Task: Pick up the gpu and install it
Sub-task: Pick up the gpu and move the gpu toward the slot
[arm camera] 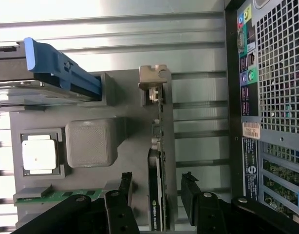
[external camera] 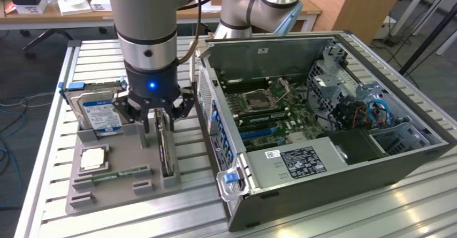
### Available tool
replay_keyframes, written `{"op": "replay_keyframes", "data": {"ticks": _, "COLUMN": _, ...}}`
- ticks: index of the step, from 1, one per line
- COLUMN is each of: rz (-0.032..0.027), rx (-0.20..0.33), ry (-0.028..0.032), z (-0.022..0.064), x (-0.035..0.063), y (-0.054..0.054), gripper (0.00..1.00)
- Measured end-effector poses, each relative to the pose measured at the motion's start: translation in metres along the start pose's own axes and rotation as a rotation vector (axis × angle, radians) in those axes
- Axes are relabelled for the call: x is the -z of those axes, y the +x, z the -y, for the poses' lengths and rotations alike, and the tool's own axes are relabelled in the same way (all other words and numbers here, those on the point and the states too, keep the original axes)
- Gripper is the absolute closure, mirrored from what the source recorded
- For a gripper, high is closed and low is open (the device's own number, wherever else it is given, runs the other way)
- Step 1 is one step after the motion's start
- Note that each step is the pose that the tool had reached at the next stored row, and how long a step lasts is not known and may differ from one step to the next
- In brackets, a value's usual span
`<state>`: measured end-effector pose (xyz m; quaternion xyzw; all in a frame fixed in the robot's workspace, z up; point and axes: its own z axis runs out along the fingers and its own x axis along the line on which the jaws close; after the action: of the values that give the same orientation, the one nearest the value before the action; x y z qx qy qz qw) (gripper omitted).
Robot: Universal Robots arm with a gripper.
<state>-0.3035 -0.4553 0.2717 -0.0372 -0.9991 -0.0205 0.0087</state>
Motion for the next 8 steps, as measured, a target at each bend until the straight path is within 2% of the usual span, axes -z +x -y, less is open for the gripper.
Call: {"op": "replay_keyframes", "data": {"ticks": 8, "rz": -0.0020, "rx": 0.000, "ry": 0.0016, "z": 0.0018, "x": -0.0073, "y": -0.0003, "gripper": 0.47}}
